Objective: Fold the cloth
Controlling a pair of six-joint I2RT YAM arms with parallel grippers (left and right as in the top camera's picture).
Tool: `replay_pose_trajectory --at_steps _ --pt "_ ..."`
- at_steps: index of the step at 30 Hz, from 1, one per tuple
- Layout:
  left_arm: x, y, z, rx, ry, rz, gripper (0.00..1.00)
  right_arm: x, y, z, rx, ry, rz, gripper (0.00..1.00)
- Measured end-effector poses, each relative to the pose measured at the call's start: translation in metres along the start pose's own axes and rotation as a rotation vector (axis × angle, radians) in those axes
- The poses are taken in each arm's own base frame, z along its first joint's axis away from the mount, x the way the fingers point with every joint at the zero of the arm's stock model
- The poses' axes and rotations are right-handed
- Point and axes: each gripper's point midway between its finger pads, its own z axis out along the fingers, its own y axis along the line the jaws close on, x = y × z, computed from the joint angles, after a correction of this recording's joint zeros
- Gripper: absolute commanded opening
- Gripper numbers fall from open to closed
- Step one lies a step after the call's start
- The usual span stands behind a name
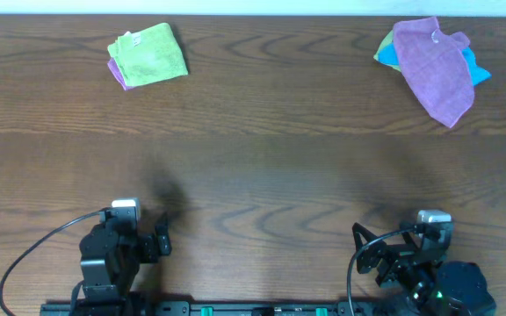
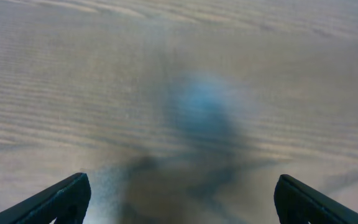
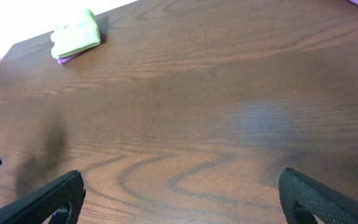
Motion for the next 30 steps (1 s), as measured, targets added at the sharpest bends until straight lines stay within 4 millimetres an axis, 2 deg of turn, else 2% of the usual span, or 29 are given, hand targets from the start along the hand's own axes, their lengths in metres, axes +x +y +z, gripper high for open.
replay_pose_trajectory --at_steps 4,13,30 --pt "0.014 0.001 0.0 -0.001 0.044 0.031 0.95 0.0 0.0 0.0 0.0 0.0 0.0 0.99" --pt "0.02 0.001 -0.004 0.0 0.048 0.099 0.95 0.0 0.0 0.0 0.0 0.0 0.0 0.99" --pt "0.015 0.001 -0.005 -0.005 -0.006 0.108 0.96 0.0 0.0 0.0 0.0 0.0 0.0 0.99"
